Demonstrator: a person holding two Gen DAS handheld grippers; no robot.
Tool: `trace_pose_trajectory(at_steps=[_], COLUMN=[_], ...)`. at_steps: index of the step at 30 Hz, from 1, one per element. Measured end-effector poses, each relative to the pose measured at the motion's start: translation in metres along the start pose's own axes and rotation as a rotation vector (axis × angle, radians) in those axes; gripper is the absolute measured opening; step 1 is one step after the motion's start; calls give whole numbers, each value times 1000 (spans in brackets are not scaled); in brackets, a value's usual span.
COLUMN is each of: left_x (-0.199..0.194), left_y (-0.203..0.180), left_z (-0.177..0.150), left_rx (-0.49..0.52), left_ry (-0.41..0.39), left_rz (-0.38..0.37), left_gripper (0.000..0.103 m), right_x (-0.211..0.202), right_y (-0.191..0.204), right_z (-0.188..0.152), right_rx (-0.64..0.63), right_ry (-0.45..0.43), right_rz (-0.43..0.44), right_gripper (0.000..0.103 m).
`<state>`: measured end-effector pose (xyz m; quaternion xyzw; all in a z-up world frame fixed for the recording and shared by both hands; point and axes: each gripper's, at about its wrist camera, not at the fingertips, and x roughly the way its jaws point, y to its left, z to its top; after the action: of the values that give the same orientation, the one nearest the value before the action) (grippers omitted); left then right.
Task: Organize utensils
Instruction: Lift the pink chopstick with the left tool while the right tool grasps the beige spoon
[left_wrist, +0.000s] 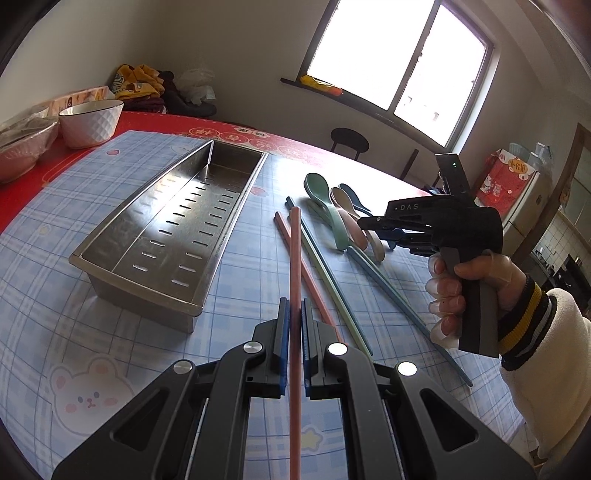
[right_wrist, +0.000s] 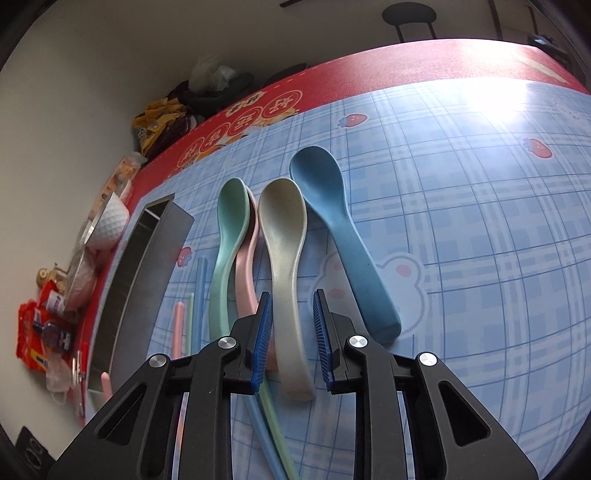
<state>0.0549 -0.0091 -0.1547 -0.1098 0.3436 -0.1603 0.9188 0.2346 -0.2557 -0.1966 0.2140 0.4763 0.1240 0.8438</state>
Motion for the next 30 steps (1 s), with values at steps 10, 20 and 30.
trace_pose_trajectory(at_steps=[10,20,30], left_x=[1,3,6], left_y=[-1,0,-1], left_z=[0,1,3], left_rx=[8,9,20], left_ry=[4,9,26], left_rz=[6,11,19], left_gripper=[6,6,6], right_x=[-4,-55,-68], right_y=[8,15,32], right_z=[-7,-44,-80], right_rx=[-15,-3,3], right_ry=[-24,-198,-262], right_rz=[12,105,187], right_gripper=[14,14,14])
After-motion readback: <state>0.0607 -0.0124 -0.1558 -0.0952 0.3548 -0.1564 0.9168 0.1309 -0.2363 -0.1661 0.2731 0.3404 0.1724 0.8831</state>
